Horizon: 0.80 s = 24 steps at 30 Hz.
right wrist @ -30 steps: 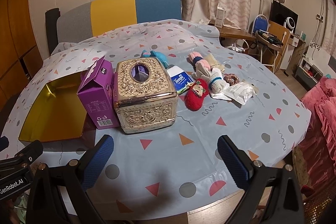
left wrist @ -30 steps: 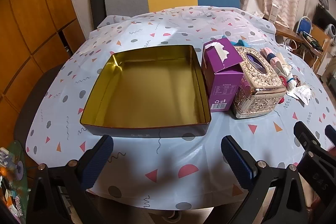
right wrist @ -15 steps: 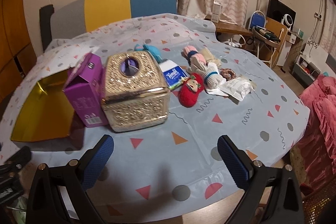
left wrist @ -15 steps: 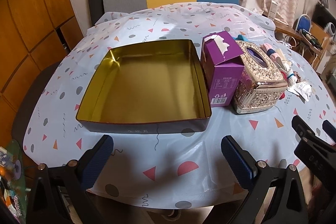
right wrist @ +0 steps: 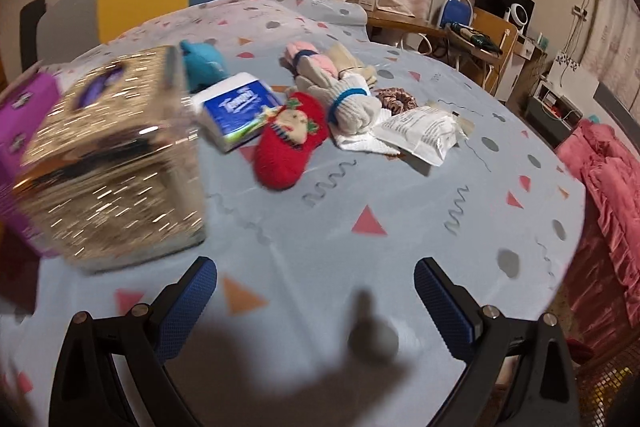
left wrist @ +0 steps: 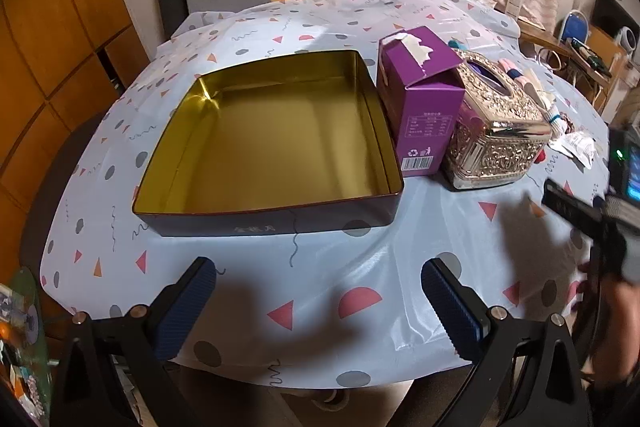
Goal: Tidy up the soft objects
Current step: 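Move the right tool toward the soft items beside the silver tissue box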
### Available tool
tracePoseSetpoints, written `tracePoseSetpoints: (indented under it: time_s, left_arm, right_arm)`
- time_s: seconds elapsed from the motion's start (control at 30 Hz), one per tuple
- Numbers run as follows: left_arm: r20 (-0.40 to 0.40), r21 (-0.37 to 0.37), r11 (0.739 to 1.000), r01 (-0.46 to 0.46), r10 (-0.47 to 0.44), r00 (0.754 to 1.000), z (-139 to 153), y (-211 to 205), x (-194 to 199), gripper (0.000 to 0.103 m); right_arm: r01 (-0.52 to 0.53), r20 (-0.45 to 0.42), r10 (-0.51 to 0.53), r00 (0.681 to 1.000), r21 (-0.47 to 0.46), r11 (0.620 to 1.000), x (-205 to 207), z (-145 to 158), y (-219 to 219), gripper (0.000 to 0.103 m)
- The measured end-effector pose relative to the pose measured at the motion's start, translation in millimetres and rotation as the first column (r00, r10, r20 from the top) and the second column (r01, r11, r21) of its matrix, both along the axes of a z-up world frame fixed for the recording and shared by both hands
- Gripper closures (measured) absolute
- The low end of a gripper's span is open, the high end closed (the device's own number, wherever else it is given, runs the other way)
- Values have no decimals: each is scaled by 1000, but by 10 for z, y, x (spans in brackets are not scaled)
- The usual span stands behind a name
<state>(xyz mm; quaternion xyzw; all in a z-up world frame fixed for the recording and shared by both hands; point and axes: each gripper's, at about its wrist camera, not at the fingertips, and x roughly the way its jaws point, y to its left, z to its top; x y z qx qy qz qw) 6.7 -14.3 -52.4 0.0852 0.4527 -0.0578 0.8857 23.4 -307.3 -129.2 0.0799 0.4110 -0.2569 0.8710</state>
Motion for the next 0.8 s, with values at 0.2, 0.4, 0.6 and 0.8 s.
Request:
tracePoseSetpoints:
  time_s: [0.2, 0.4, 0.6, 0.8]
  left_arm:
    - [-2, -26, 999, 23, -23, 1000, -2, -67, 8, 0]
    - [-18, -16, 999, 43, -43, 999, -63, -225, 41, 0]
    - [-34, 8, 1000, 28, -28, 999, -117, -353, 127, 0]
    - [-27, 52, 997, 50, -48, 998, -183, -525, 153, 0]
  right_arm:
    - [43, -14, -43, 999, 18, 999, 326, -217, -596, 2]
    - [14, -53, -9, 999, 101, 995, 654, -349, -971, 0]
    - [-2, -47, 7, 999, 107, 994, 685, -357, -985, 0]
    - [-2, -46, 7, 999, 105, 994, 667, -352, -972, 0]
